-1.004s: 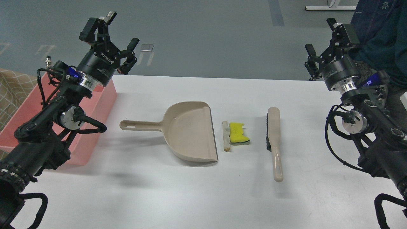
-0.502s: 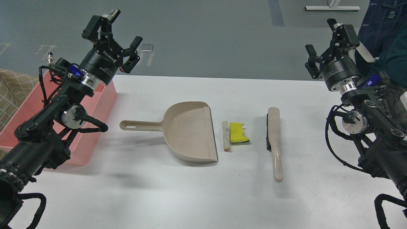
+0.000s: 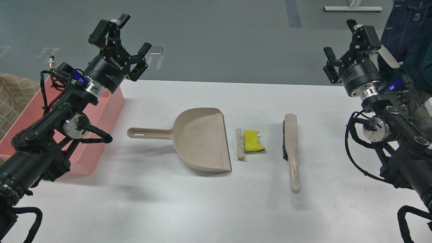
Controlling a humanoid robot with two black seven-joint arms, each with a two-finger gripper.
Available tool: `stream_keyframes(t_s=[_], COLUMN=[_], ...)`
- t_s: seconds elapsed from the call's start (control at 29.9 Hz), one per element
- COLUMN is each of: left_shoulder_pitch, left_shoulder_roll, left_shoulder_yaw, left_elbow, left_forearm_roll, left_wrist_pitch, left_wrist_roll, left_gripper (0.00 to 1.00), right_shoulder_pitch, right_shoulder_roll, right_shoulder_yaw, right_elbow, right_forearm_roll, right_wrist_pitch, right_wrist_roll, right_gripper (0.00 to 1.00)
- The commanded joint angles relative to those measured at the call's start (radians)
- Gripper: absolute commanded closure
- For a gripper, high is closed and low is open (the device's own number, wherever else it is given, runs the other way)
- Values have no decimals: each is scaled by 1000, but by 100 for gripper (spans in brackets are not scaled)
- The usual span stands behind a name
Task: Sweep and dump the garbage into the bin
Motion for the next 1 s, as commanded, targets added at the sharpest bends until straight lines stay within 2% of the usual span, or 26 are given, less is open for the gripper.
stream_keyframes(t_s=[0.0,0.2,0.33,0.47,0.6,0.77,0.87,0.97], left_shoulder_pitch=[0,49,137,200,321,431,476,542], left_shoulder_roll=[-3,88,224,335,468,527,521,507], left_shoulder_yaw=[0,13,36,40,39,39,39,39], left_elbow=[-4,-156,-361,-484,-636,-722,-728,-730], left_forearm_roll=[2,51,76,76,79,117,201,324], left_wrist_pitch=[10,47,131,161,208,250,253,283], left_wrist_roll=[1,2,6,13,21,32,33,53], left_gripper=[2,2,2,2,2,2,2,2], right_shoulder_pitch=[0,2,3,3,2,2,6,6], right_shoulder_roll=[0,-2,-2,-2,0,0,0,0], right_shoulder_yaw=[-1,-1,0,-1,-3,-3,-3,-4], right_elbow=[0,0,0,0,0,0,0,0], right_forearm_roll=[0,0,0,0,0,-1,-1,-1], right_wrist_pitch=[0,0,0,0,0,0,0,0], right_wrist_roll=[0,0,0,0,-1,-1,0,0], right_gripper=[0,0,0,0,0,0,0,0])
